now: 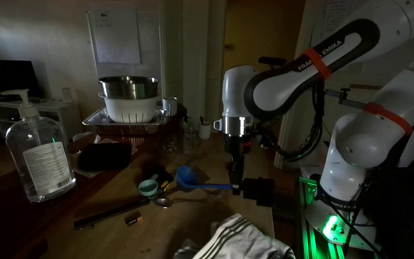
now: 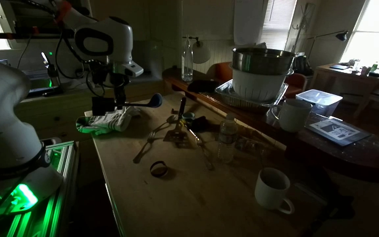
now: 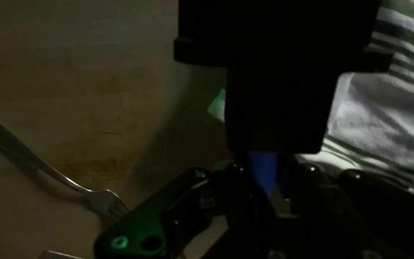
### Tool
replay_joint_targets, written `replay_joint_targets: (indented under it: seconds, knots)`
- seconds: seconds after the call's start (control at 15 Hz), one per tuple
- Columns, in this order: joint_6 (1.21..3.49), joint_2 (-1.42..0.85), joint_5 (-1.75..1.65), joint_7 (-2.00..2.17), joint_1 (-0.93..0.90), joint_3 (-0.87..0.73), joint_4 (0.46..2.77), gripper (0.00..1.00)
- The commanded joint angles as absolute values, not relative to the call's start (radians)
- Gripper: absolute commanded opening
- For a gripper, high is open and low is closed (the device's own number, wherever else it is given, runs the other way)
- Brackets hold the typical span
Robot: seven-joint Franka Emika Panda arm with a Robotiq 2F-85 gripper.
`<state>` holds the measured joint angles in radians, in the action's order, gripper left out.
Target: Move the spoon to the left
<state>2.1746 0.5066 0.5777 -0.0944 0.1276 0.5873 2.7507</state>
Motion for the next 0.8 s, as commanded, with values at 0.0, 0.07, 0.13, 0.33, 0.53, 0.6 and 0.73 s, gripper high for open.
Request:
replay_joint_targets:
  seconds: [0.0,0.07,0.13,0.33,0.53,0.6,0.73]
  knots:
    - [2.198,0.495,0.557,-0.094,0.128,0.630,2.752,0.23]
    - [2.219,0.483,0.545,-0.092,0.127,0.665,2.753,0.23]
    - [2.230,0.475,0.539,-0.091,0.128,0.684,2.753,0.23]
    - [2.234,0.469,0.529,-0.091,0.131,0.689,2.752,0.23]
    - [2.251,0.403,0.443,-0.108,-0.025,0.530,2.746,0.06]
    - [2.220,0.362,0.385,-0.135,-0.035,0.515,2.704,0.06]
    - [2.184,0.268,0.249,-0.123,-0.083,0.456,2.596,0.06]
